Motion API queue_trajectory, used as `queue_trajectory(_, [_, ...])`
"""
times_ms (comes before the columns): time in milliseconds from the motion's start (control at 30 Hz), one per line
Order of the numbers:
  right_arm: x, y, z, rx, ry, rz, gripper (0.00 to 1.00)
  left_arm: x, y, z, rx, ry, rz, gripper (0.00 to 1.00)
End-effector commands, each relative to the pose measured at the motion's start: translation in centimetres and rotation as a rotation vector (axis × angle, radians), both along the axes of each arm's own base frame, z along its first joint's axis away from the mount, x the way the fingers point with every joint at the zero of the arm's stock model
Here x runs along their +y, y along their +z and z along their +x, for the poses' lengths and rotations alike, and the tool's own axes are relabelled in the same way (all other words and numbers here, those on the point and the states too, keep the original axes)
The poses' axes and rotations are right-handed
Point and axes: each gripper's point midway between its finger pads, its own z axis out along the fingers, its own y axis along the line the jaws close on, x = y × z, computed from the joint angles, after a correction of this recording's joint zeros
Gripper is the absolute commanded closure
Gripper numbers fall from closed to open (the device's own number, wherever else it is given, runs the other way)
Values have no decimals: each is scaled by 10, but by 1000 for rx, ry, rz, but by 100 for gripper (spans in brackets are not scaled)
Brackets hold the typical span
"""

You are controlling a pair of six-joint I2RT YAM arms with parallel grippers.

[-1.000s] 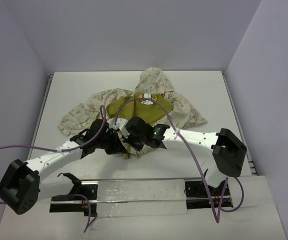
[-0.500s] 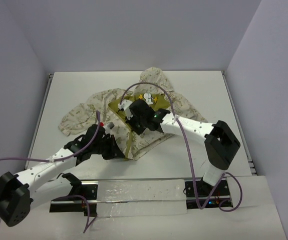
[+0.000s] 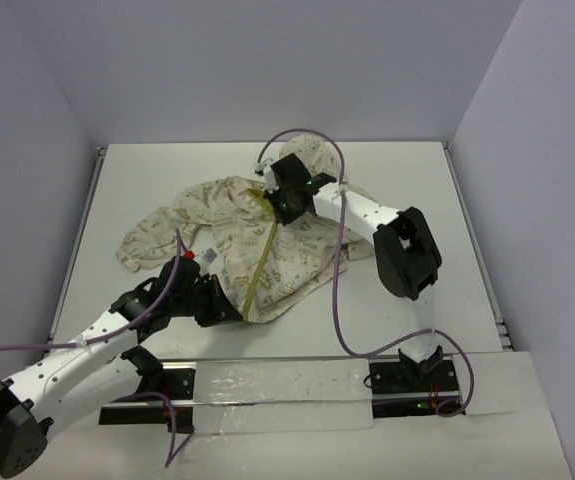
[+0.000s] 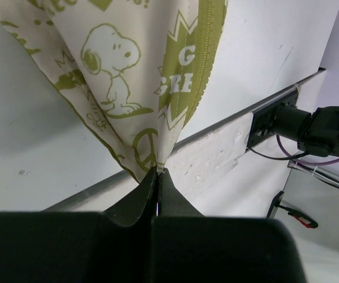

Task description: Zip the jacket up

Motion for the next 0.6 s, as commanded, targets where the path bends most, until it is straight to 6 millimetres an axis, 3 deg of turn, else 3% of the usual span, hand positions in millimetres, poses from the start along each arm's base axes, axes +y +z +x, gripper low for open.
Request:
queue_trajectory(0, [-47, 55, 80, -168, -173, 3, 100, 2, 22, -11, 22, 2, -10, 100])
queue_trajectory(133, [-73, 92, 97, -238, -235, 27, 100, 8, 49, 2, -49, 33, 25, 100])
queue_trajectory(267, [-109, 121, 107, -272, -324, 55, 100, 29, 67, 32, -161, 124, 172, 100])
queue_trajectory(367, [-149, 153, 111, -311, -426, 96, 100, 57, 72, 71, -234, 225, 338, 100])
queue_trajectory(467, [-179, 176, 111, -336, -509, 133, 100, 77, 81, 117, -280, 331, 378, 100])
queue_trajectory(533, [-203, 199, 108, -366, -561, 157, 100, 111, 101, 159, -323, 453, 390, 100])
queue_trajectory(567, [-212, 211, 105, -383, -576, 165, 100, 129, 121, 180, -376, 516, 387, 100])
